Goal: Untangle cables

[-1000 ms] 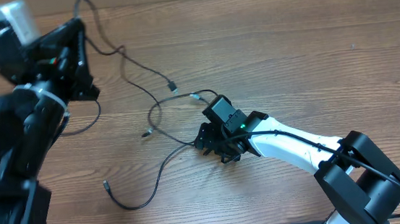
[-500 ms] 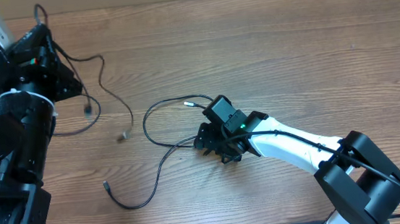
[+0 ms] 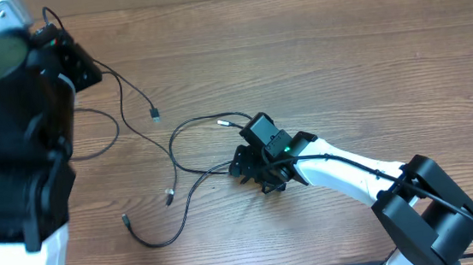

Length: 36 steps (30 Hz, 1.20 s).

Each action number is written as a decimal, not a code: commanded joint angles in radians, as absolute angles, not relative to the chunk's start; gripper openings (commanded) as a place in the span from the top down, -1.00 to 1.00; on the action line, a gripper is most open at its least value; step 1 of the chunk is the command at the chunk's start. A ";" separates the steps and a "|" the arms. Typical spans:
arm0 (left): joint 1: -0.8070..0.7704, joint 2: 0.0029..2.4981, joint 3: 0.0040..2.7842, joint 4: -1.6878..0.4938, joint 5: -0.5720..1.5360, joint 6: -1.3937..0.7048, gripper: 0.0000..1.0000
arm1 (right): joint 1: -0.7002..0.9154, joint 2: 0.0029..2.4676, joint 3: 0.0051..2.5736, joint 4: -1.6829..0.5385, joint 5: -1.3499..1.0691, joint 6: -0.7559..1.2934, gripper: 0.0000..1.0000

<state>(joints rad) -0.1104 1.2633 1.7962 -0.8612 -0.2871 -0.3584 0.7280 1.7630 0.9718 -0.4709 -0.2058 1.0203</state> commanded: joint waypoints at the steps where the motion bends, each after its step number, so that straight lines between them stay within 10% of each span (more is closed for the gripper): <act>1: -0.109 1.308 1.815 -0.860 -0.455 -0.336 0.92 | 0.730 1.769 0.969 -0.474 -0.199 1.016 -0.66; 17: 0.260 1.480 1.815 -0.918 -0.506 -0.478 0.91 | 0.730 1.769 0.969 -0.473 -0.198 1.016 -0.67; 36: 0.538 1.799 1.814 -1.154 -0.053 -0.540 0.69 | 0.730 1.769 0.969 -0.472 -0.191 1.016 -0.67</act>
<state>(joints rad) 0.5369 1.7649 1.7962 -1.1427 -0.1650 -0.5323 0.7280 1.7630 0.9718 -0.4713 -0.2050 1.0199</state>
